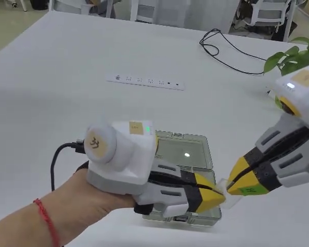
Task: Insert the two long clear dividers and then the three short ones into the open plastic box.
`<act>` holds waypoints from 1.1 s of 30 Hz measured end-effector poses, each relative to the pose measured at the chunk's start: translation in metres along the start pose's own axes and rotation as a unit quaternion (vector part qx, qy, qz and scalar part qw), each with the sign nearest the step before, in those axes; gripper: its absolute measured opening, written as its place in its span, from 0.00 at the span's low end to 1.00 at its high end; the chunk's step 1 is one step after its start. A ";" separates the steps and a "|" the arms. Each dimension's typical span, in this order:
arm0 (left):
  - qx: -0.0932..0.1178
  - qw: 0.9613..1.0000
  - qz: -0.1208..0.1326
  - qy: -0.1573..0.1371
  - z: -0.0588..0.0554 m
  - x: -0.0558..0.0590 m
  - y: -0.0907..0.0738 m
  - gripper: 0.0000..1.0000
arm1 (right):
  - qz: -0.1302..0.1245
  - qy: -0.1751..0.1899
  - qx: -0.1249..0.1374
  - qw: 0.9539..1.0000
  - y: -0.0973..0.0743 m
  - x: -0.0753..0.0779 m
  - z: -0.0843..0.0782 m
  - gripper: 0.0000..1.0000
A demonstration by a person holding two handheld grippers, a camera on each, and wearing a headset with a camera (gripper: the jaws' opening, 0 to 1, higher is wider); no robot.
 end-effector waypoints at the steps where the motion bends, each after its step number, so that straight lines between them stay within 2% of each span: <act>1: 0.000 1.000 0.000 0.000 0.000 0.000 0.000 0.00 | 0.000 -0.001 0.000 1.000 0.000 0.000 0.000 0.03; 11: -0.001 1.000 0.006 0.002 -0.001 -0.002 -0.003 0.00 | -0.005 -0.003 0.000 1.000 0.001 0.002 0.001 0.03; 17: -0.007 1.000 0.015 -0.001 -0.006 -0.005 -0.007 0.00 | -0.013 0.000 -0.003 1.000 -0.003 0.005 -0.002 0.03; 25: -0.009 0.999 0.045 -0.007 -0.012 -0.014 -0.021 0.11 | -0.034 0.008 -0.009 0.999 -0.007 0.015 -0.009 0.03; 28: -0.012 0.998 0.065 -0.008 -0.017 -0.020 -0.028 0.22 | -0.043 0.010 -0.012 0.999 -0.008 0.020 -0.011 0.03; 33: -0.019 0.996 0.087 -0.017 -0.024 -0.027 -0.039 0.33 | -0.060 0.012 -0.023 0.998 -0.008 0.032 -0.018 0.03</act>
Point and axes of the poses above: the centre of the closed fingertips' face, and the gripper's own axes: y roughly forward along the fingers, x roughly to its right, z roughly out of its top, the point moved 2 cm from there along -y, roughly backward along the fingers, and after that the axes turned 4 degrees about -z, right-handed, at the moved point
